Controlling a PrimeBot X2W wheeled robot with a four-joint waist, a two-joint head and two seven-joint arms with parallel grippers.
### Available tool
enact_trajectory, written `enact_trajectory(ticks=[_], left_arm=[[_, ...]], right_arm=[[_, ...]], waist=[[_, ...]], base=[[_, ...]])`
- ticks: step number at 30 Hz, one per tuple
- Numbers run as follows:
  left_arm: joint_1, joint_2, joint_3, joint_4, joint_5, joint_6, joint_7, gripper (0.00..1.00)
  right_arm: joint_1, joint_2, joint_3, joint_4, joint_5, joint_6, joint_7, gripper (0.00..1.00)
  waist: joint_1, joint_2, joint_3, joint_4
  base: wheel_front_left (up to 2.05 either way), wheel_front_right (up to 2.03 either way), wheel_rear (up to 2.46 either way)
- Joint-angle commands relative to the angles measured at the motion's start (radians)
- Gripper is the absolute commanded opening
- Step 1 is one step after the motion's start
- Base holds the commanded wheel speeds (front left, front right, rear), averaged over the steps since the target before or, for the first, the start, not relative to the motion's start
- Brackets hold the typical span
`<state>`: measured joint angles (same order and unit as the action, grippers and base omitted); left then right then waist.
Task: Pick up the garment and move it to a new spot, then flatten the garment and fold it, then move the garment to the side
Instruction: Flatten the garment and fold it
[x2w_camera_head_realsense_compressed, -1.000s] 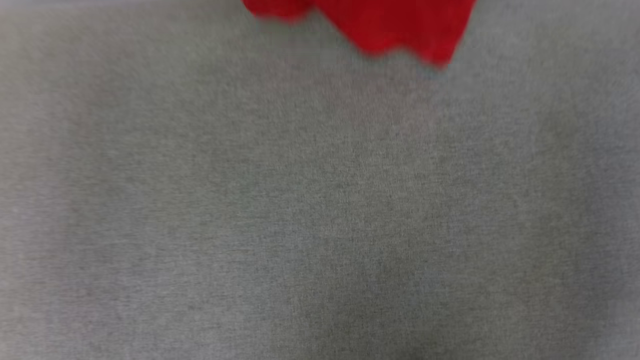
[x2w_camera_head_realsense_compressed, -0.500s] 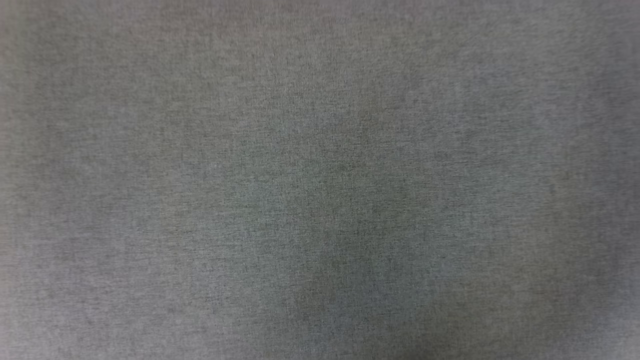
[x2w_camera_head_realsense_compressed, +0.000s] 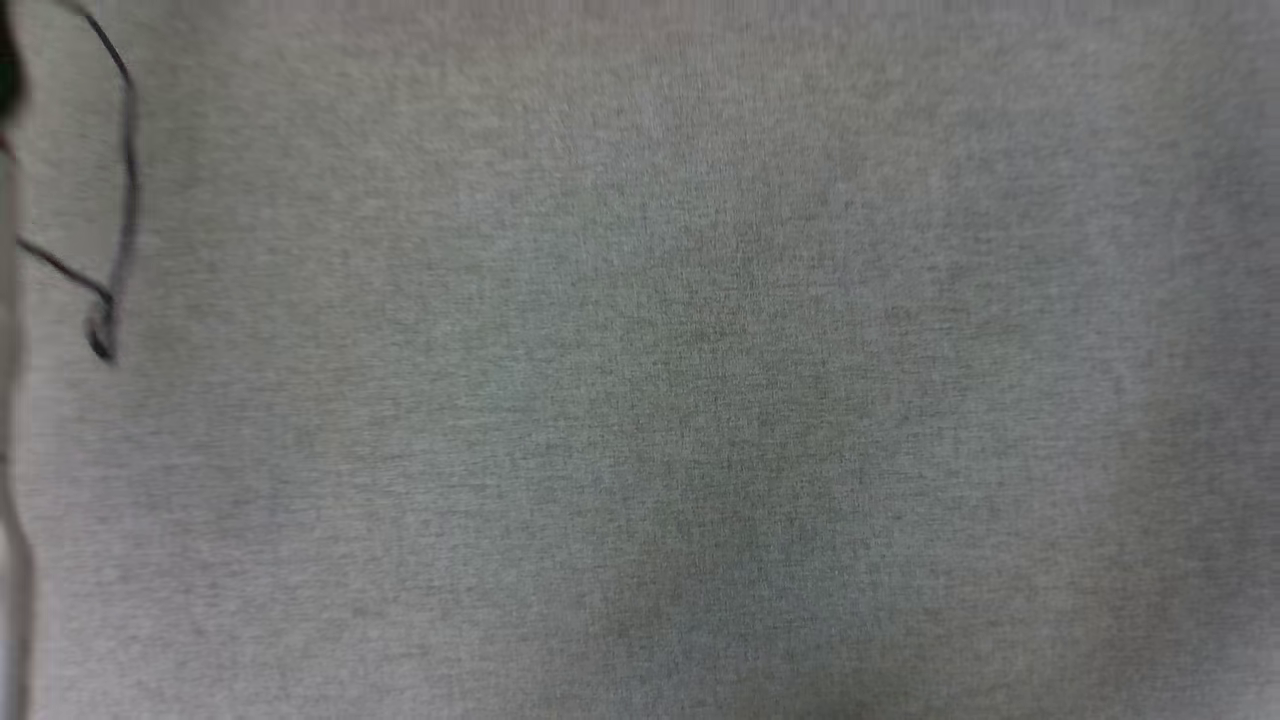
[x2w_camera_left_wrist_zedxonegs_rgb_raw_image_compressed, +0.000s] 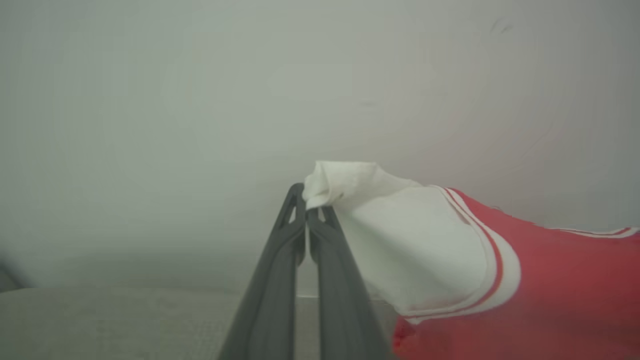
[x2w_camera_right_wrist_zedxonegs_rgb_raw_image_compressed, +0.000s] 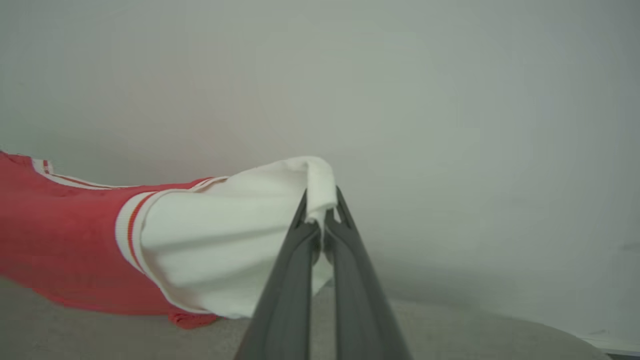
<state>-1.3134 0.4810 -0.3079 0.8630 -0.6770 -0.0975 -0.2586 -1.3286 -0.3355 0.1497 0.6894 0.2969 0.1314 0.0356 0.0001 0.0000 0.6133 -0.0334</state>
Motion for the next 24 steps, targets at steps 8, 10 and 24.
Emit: enact_trajectory(ticks=[8, 10, 24], left_arm=[[0.389, -0.057, 0.107, -0.087, -0.036, -0.016, -0.008, 0.00], [0.488, -0.071, 0.121, -0.122, -0.030, -0.013, -0.008, 0.00], [1.081, -0.096, 0.126, -0.369, -0.040, 0.079, 0.035, 0.00]], right_arm=[[0.393, -0.015, 0.026, -0.135, 0.110, -0.001, 0.015, 0.00], [0.492, -0.017, 0.018, -0.183, 0.132, -0.001, 0.034, 0.00], [1.142, 0.023, -0.112, -0.534, 0.171, -0.001, 0.256, 0.00]], waist=[[-0.0001, 0.0000, -0.247, 0.024], [-0.0001, 0.0000, -0.298, 0.028], [-0.0001, 0.0000, -0.521, 0.039]], base=[[0.00, 0.00, 0.00], [0.00, 0.00, 0.00], [0.00, 0.00, 0.00]])
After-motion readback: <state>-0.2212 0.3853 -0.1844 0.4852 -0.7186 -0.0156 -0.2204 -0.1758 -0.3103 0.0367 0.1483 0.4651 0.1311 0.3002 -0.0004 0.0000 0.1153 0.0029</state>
